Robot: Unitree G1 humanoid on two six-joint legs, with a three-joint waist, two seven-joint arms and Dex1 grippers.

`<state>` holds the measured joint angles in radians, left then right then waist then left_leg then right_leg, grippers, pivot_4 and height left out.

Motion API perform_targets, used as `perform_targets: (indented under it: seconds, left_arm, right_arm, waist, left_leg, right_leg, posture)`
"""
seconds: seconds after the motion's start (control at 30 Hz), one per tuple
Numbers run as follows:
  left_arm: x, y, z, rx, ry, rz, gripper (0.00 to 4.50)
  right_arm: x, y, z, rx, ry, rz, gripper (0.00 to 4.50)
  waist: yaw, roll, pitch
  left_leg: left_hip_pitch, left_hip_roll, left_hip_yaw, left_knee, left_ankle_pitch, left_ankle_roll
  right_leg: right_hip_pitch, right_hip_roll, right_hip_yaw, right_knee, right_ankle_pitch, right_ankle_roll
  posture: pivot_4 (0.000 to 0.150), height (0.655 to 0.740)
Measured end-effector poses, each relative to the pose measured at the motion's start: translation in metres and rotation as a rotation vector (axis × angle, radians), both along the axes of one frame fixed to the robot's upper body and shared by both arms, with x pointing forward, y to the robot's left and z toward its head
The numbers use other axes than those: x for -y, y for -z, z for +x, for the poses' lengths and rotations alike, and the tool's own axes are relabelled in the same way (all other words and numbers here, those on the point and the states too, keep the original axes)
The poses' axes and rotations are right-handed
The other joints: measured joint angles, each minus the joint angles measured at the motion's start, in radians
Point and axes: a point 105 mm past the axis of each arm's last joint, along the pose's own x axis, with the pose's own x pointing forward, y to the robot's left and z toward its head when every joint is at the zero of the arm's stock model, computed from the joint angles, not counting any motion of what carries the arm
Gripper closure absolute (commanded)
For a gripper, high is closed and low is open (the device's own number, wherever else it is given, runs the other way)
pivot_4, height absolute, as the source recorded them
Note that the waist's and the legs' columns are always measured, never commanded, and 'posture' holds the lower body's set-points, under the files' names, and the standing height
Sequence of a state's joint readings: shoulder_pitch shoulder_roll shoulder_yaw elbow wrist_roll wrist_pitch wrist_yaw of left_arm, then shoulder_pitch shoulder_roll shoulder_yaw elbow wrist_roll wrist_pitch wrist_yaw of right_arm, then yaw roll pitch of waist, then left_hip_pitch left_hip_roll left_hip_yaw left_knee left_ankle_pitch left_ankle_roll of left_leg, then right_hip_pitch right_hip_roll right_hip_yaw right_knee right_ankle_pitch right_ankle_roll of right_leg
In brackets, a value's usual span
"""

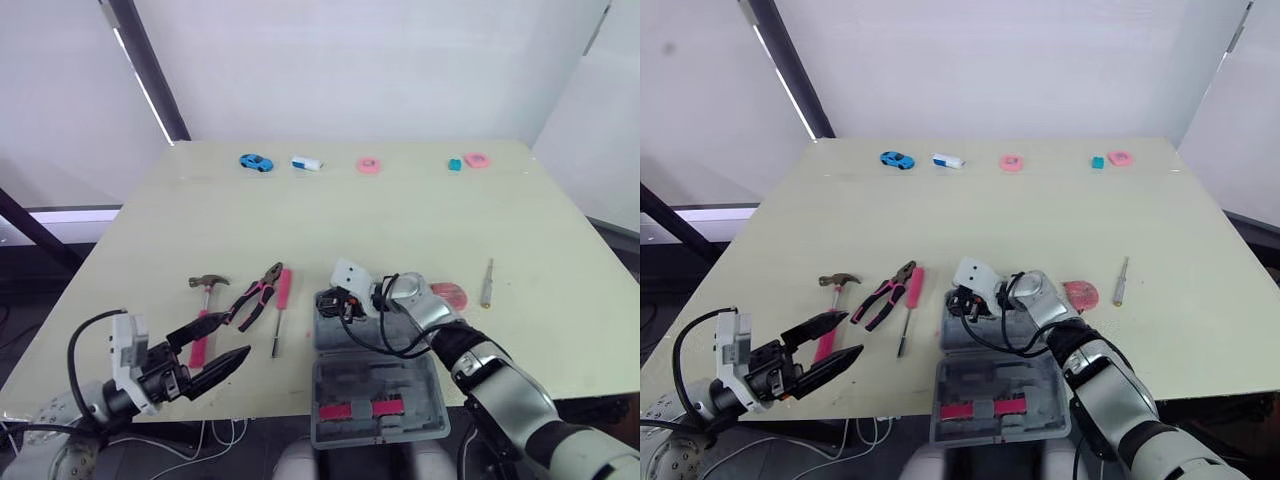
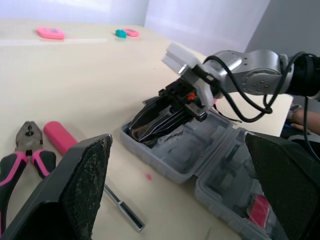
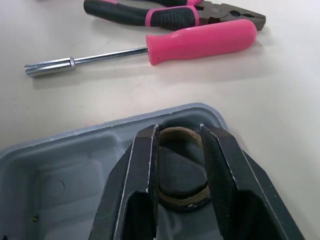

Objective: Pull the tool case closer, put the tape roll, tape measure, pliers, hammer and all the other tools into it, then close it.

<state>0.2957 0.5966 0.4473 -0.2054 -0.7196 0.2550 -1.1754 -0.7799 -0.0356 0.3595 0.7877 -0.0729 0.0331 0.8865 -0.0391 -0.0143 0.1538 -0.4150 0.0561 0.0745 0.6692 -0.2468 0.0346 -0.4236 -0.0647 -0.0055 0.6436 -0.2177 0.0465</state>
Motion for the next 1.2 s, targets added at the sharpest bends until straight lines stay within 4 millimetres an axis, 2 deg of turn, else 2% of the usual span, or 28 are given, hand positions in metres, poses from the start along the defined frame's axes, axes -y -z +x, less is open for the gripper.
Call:
perform_targets:
  seconds: [0.1,0.2,0.27,0.3,0.37,0.4,0.5,0.6,0.63,0.73,1.0,1.1,1.17,1.2]
  left_arm:
    - [-0.004,0.013,-0.001,-0.038,-0.059,-0.021,0.00]
    - [-0.011,0.023,-0.001,-0.054,-0.147,-0.031,0.00]
    - [-0.017,0.028,-0.002,-0.060,-0.202,-0.029,0.00]
    - [-0.022,0.031,-0.002,-0.066,-0.244,-0.031,0.00]
    - [-0.033,0.039,-0.009,-0.092,-0.323,-0.032,0.00]
    - [-0.038,0.042,-0.012,-0.102,-0.352,-0.031,0.00]
    - [-0.049,0.048,-0.021,-0.119,-0.430,-0.026,0.00]
    - [-0.062,0.057,-0.035,-0.159,-0.492,-0.007,0.00]
    - [-0.065,0.061,-0.038,-0.174,-0.507,-0.001,0.00]
    - [-0.074,0.067,-0.047,-0.203,-0.552,0.006,0.00]
    - [-0.074,0.066,-0.044,-0.198,-0.543,0.004,0.00]
    - [-0.059,0.054,-0.032,-0.163,-0.451,-0.004,0.00]
    - [-0.033,0.035,-0.020,-0.102,-0.283,-0.007,0.00]
    - [-0.030,0.032,-0.019,-0.094,-0.266,-0.009,0.00]
  right_arm:
    - [0.011,-0.013,-0.002,-0.025,0.057,0.205,3.14]
    - [0.040,-0.048,0.000,0.085,0.116,0.361,3.14]
    - [0.057,-0.057,-0.005,0.132,0.133,0.388,3.14]
    - [0.071,-0.056,-0.012,0.136,0.150,0.394,3.14]
    - [0.104,-0.042,-0.027,0.083,0.220,0.372,3.14]
    - [0.119,-0.035,-0.033,0.058,0.258,0.363,2.90]
    - [0.172,-0.024,-0.057,0.023,0.397,0.326,1.83]
    - [0.225,-0.016,-0.089,0.009,0.561,0.269,0.36]
    - [0.239,-0.014,-0.099,0.003,0.613,0.254,0.08]
    - [0.267,-0.009,-0.130,-0.035,0.721,0.215,0.08]
    - [0.288,-0.011,-0.146,-0.045,0.778,0.165,0.08]
    - [0.285,-0.015,-0.139,-0.038,0.792,0.168,0.08]
    - [0.268,-0.020,-0.126,-0.017,0.774,0.169,0.08]
    - [0.265,-0.020,-0.125,-0.018,0.771,0.170,0.08]
  waist:
    - [-0.001,0.000,0.001]
    - [0.000,0.000,0.001]
    - [0.001,0.000,0.001]
    - [0.004,-0.001,0.000]
    - [0.006,-0.002,0.000]
    - [0.006,-0.002,0.000]
    - [0.010,-0.002,0.000]
    - [0.019,-0.003,0.000]
    - [0.021,-0.003,0.000]
    - [0.023,-0.004,-0.001]
    - [0.028,-0.006,-0.002]
    - [0.029,-0.007,-0.002]
    - [0.028,-0.007,-0.002]
    - [0.028,-0.007,-0.002]
  left_leg:
    - [-0.001,0.000,0.000,0.000,0.000,0.000]
    - [-0.001,0.000,0.000,0.000,0.000,0.000]
    - [-0.001,0.000,-0.001,-0.001,0.000,0.000]
    - [-0.001,0.000,-0.001,-0.001,0.000,0.000]
    - [-0.001,0.000,-0.001,-0.001,0.000,0.000]
    - [-0.001,0.000,-0.001,-0.001,0.000,0.000]
    - [-0.001,0.000,-0.002,-0.001,0.000,0.000]
    - [0.000,0.000,-0.002,-0.002,-0.001,0.000]
    - [-0.001,0.000,-0.002,-0.002,-0.001,0.000]
    - [0.000,0.001,-0.002,-0.001,-0.003,-0.004]
    - [-0.001,0.001,-0.002,-0.001,-0.003,-0.004]
    - [-0.001,0.002,-0.002,-0.001,-0.003,-0.004]
    - [-0.001,0.002,-0.002,-0.001,-0.003,-0.004]
    - [-0.001,0.002,-0.002,-0.001,-0.003,-0.004]
  right_leg:
    - [-0.001,0.000,0.000,-0.001,0.000,0.000]
    - [-0.001,0.000,0.000,-0.001,0.000,0.000]
    - [-0.001,0.000,0.000,-0.001,0.000,0.000]
    - [-0.001,0.000,0.000,-0.001,0.000,0.000]
    - [-0.001,-0.001,0.000,-0.002,-0.001,-0.001]
    - [-0.001,-0.002,0.000,-0.002,-0.001,-0.001]
    - [-0.002,-0.003,0.000,-0.002,-0.001,-0.001]
    - [-0.002,-0.003,0.001,-0.002,-0.003,0.000]
    - [-0.003,-0.003,0.001,-0.002,-0.004,0.002]
    - [-0.004,-0.003,0.001,-0.002,-0.005,0.003]
    - [-0.006,-0.006,0.000,-0.002,-0.005,0.003]
    - [-0.006,-0.006,0.000,-0.002,-0.005,0.003]
    - [-0.006,-0.006,0.000,-0.002,-0.004,0.003]
    - [-0.006,-0.006,0.000,-0.001,-0.004,0.003]
  posture:
    - [0.150,0.7400]
    - [0.150,0.7400]
    - [0.150,0.7400]
    - [0.150,0.7400]
    - [0.150,0.7400]
    - [0.150,0.7400]
    - [0.150,0.7400]
    - [0.150,0.7400]
    - [0.150,0.7400]
    - [0.150,0.7400]
    - [0.150,0.7400]
    - [0.150,0.7400]
    - [0.150,0.7400]
    - [0.150,0.7400]
